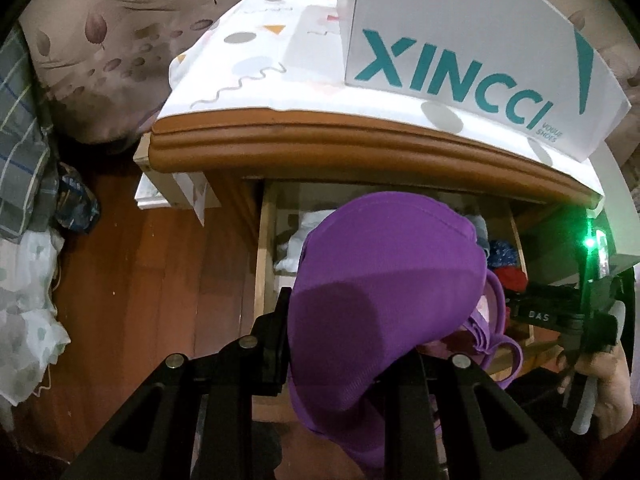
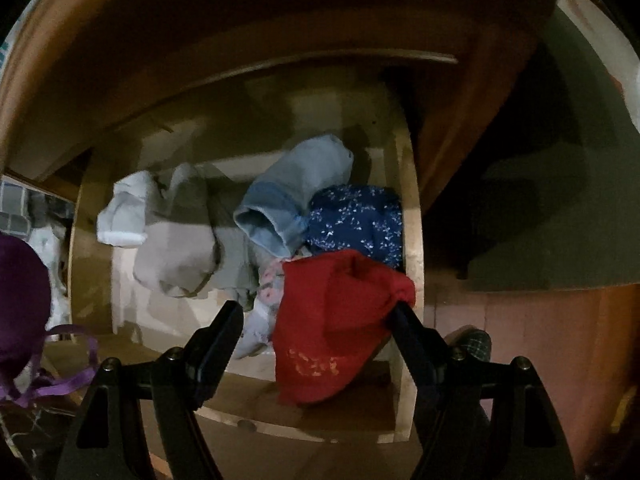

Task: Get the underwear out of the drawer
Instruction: 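Grasp the red item in the drawer with right gripper while left holds the purple bra, then lower the purple bra into the shoe box and open left gripper while right holds red item, then move left gripper back to the drawer while right lifts the red item toward the box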

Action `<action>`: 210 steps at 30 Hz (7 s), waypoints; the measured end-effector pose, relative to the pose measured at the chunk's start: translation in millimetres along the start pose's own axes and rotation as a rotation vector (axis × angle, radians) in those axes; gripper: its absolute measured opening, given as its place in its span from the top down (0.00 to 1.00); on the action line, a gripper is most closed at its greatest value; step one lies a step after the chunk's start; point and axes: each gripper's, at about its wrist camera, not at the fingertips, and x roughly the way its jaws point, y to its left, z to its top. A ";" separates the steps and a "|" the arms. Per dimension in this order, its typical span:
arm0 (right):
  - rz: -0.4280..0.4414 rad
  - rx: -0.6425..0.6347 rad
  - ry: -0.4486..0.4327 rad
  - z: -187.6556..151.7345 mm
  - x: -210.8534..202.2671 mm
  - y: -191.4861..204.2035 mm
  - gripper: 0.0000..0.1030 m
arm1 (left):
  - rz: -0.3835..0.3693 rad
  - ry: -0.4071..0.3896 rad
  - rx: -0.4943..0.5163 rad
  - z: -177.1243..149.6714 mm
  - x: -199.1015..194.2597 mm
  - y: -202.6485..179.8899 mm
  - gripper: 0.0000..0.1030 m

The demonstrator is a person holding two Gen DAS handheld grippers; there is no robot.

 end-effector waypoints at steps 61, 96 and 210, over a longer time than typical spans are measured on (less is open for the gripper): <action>-0.069 -0.198 -0.135 -23.3 -21.9 7.7 0.64 | 0.015 -0.126 -0.095 18.2 -99.4 6.2 0.79; -0.041 -0.005 -0.333 -27.8 -71.3 -15.5 0.64 | 0.050 -0.289 -0.141 262.7 -125.8 -64.3 0.79; -0.172 -0.093 -0.609 -29.9 -231.3 -1.4 0.64 | 0.453 -0.265 -0.378 -11.3 -4.0 82.4 0.15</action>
